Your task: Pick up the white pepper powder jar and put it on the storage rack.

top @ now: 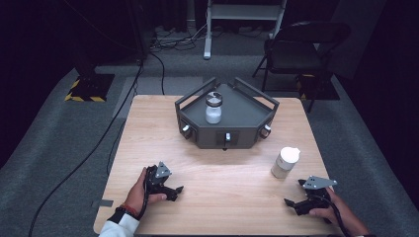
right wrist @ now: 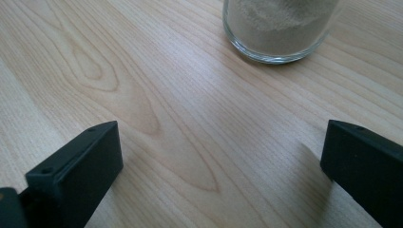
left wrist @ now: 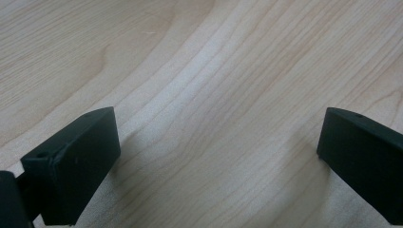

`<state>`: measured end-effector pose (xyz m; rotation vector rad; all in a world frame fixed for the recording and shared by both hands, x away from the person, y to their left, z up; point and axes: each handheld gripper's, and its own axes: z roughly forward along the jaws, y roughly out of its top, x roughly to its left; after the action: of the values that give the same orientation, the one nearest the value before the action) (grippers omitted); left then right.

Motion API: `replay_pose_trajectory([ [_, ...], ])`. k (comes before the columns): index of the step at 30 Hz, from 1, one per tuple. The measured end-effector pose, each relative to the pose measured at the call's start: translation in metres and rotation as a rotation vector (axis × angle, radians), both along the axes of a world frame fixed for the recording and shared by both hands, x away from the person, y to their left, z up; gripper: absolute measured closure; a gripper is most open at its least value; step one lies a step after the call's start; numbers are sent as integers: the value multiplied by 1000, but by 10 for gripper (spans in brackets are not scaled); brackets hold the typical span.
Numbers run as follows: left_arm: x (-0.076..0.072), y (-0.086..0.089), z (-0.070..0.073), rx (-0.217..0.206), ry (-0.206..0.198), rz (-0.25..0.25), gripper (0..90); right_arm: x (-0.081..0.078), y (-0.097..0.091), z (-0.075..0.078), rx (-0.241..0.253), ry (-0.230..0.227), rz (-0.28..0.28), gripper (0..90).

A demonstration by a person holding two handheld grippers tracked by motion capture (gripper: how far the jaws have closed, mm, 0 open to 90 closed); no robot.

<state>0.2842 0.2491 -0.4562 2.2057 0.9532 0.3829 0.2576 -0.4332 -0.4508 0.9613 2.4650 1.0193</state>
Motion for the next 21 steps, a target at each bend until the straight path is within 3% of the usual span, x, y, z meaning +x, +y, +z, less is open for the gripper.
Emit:
replay_pose_trajectory([
  [5, 0, 0, 0, 0, 0, 1, 0, -3, -1, 3, -21, -13, -26, 7],
  [11, 0, 0, 0, 0, 0, 1, 0, -14, -5, 5, 26, -86, -73, 12],
  [19, 0, 0, 0, 0, 0, 2, 0, -15, -5, 13, 57, -115, -102, 12],
  [21, 0, 0, 0, 0, 0, 2, 0, -15, -2, 14, 42, -118, -103, 12],
])
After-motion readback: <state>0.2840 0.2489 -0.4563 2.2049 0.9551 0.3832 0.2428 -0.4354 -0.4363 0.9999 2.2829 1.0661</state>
